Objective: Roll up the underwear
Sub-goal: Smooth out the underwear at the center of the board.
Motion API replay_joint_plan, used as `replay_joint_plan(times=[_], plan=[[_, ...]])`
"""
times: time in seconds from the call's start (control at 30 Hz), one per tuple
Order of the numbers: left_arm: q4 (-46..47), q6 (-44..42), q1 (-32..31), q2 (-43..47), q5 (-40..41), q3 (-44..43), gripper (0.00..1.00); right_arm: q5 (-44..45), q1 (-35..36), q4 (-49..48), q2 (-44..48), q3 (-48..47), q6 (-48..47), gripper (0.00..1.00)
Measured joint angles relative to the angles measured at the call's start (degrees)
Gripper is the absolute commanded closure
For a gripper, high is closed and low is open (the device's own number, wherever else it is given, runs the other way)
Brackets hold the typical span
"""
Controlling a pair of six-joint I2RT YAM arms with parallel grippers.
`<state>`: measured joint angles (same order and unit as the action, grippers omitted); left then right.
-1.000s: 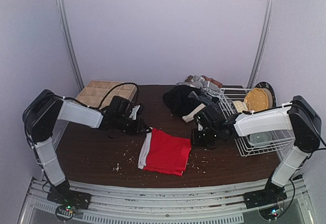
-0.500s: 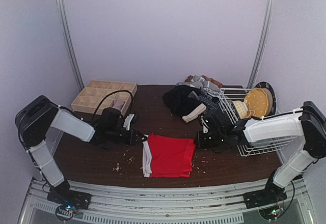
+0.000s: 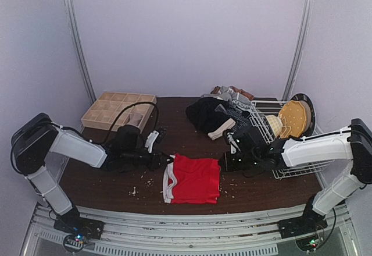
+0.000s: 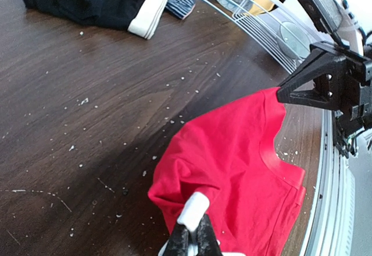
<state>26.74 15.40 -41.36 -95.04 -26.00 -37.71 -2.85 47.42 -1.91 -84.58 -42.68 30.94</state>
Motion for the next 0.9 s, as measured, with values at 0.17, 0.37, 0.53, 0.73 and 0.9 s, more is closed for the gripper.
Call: replay_joint_plan(times=[0.17,0.37,0.53,0.73,0.9], plan=[[2.32,-1.53,-1.88,1.79,0.94,3.23,1.00,0.00,1.42,-1.25,0.94,0.70,-0.83,1.00],[6.32,-2.56,-2.80,3.04,1.42,8.83,1.00,0.07,2.58,-2.60,3.08,5.35,-0.96,1.00],[9.66,-3.98,-4.26,3.43,1.51,10.56,1.00,0.13,3.50,-3.37,4.52,8.50,-0.87,1.00],[15.58,-6.54,-6.10,4.17,2.08,13.62,1.00,0.98,3.85,-4.68,5.92,10.49,-0.50,1.00],[18.53,-10.32,-6.10,4.31,3.30,13.60,1.00,3.98,3.85,-4.76,5.92,9.92,-0.81,1.00]])
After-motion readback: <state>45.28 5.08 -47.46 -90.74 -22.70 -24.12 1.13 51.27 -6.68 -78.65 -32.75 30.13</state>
